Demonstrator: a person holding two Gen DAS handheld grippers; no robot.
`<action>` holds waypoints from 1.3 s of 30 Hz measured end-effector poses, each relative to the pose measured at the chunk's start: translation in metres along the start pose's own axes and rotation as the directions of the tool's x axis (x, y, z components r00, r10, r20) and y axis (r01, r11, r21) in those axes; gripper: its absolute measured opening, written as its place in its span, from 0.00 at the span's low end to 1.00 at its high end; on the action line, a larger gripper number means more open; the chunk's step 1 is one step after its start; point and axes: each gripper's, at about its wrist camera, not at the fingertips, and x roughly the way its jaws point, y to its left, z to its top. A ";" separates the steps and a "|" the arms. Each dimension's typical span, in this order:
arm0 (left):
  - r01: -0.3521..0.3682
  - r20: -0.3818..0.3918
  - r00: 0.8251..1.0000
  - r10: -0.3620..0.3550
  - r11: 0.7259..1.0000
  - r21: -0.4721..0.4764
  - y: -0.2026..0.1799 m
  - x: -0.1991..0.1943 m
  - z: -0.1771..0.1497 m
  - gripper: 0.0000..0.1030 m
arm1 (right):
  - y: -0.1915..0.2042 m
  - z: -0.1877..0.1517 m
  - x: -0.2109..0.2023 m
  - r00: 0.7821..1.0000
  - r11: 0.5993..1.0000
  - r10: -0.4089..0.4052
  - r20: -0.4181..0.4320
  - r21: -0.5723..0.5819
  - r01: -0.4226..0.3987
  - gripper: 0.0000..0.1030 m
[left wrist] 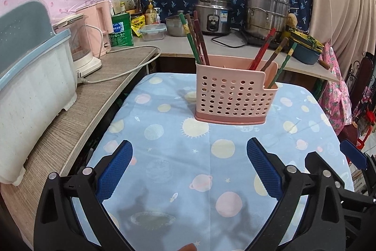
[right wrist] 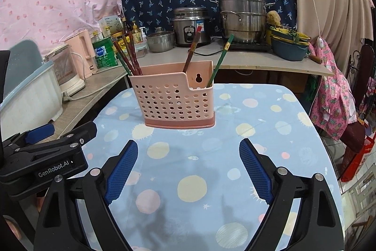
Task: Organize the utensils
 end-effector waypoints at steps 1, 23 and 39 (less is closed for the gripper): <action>-0.002 0.000 1.000 0.002 1.000 -0.001 0.000 0.001 0.000 0.91 | 0.000 0.000 0.002 1.000 1.000 0.000 -0.007 -0.002 0.000 0.82; -0.013 -0.009 1.000 0.013 1.000 -0.003 0.001 0.015 -0.004 0.92 | -0.003 -0.007 0.018 0.999 1.000 -0.029 -0.042 -0.002 0.029 0.94; -0.031 -0.018 0.999 0.031 1.000 -0.002 0.004 0.022 -0.010 0.93 | -0.002 -0.010 0.021 0.998 1.000 -0.031 -0.050 -0.006 0.030 0.94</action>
